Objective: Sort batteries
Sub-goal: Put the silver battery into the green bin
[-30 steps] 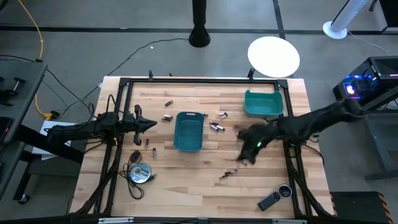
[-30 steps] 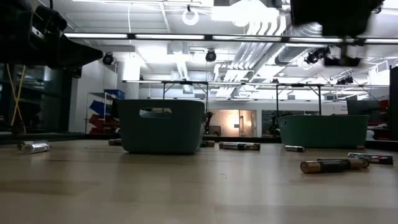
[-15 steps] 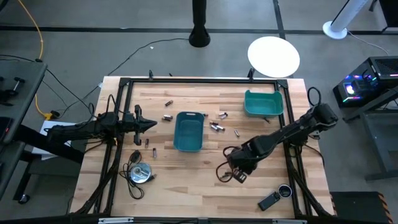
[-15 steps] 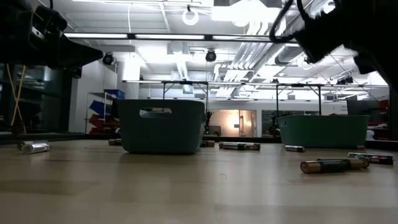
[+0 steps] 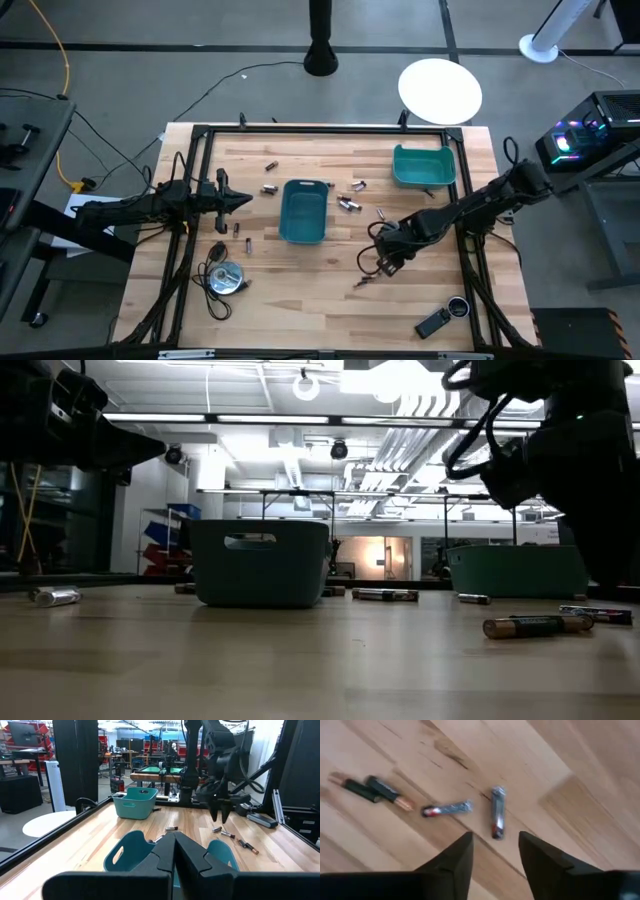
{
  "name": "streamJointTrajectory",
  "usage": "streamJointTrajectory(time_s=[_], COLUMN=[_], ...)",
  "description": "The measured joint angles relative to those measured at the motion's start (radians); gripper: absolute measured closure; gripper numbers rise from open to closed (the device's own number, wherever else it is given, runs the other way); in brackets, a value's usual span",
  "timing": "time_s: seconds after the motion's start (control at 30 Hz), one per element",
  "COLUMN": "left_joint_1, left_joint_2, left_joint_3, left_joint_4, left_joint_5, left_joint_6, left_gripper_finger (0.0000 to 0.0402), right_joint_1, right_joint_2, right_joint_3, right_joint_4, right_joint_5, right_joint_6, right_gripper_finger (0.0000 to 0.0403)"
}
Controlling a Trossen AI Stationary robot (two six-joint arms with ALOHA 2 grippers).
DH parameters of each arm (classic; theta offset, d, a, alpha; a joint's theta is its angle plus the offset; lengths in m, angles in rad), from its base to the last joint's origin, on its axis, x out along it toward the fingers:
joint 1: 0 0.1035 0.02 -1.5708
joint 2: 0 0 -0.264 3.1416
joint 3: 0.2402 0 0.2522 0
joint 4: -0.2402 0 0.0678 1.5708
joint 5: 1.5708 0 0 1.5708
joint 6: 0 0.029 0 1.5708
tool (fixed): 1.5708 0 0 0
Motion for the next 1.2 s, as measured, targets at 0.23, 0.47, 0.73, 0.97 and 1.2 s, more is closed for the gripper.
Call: streamJointTrajectory(time_s=[0.23, 0.47, 0.73, 0.97, 1.2], left_joint_1=[0.0, 0.0, 0.0, 0.0, 0.0], left_joint_2=[0.0, 0.0, 0.0, 0.0, 0.0], left_joint_3=[0.0, 0.0, 0.0, 0.0, 0.0], left_joint_4=[0.0, 0.0, 0.0, 0.0, 0.002], left_joint_5=[0.0, 0.0, 0.0, 0.0, 0.0], left_joint_6=[0.0, 0.0, 0.0, 0.0, 0.0], left_gripper_finger=[0.0401, 0.0401, 0.0401, 0.0401, 0.0401], right_joint_1=[-0.003, -0.006, -0.005, -0.011, -0.129], right_joint_2=[0.005, 0.005, 0.043, 0.088, -0.105], right_joint_3=[-0.063, -0.103, -0.098, -0.072, 0.143], right_joint_4=[0.053, 0.104, 0.07, 0.031, -0.305], right_joint_5=[0.046, 0.051, 0.083, 0.077, 0.333], right_joint_6=[0.002, 0.015, 0.023, 0.0, -0.096], right_gripper_finger=[0.0238, 0.0247, 0.0256, 0.0384, 0.0396])
